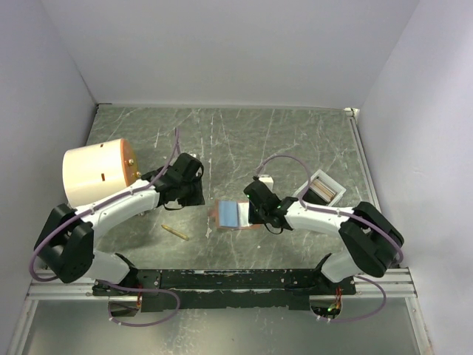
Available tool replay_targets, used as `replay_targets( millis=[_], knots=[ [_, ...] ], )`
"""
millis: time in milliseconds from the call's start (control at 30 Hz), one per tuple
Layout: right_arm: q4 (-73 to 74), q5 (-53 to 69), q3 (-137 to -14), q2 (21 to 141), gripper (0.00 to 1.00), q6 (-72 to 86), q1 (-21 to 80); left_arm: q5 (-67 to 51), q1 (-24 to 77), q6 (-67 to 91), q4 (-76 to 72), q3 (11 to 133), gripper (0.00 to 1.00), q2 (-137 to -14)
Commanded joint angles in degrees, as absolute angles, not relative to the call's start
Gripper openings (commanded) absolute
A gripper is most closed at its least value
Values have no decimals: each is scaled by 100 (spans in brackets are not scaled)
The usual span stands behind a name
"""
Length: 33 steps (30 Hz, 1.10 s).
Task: Put the credit cards into the card holder
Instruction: Open the card holder at the center of the board.
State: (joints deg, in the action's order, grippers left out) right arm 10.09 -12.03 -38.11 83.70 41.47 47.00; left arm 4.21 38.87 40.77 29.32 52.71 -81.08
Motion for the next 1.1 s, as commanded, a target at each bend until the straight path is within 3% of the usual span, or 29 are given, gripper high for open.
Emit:
replay_targets(
  millis=[0, 133, 267, 467, 600, 1067],
  knots=[
    [686, -1120, -3540, 8151, 0, 4399, 4705, -512, 3859, 4038, 2396, 5388, 38, -7698],
    [588, -994, -3522, 8041, 1, 4447, 4705, -1351, 3861, 4061, 1524, 5062, 38, -7728],
    [510, -960, -3478, 7994, 2, 4497, 4710, -1877, 3866, 4080, 843, 4782, 52, -7953],
    [433, -942, -3370, 8043, 2, 4517, 4709, -1874, 3864, 4159, 432, 4613, 58, -8310],
    [381, -898, -3301, 8016, 2, 4544, 4709, -1570, 3863, 4124, 435, 4541, 69, -8477],
    [318, -908, -3230, 7969, 1, 4553, 4710, -1758, 3859, 4144, -99, 4314, 74, -8825]
  ],
)
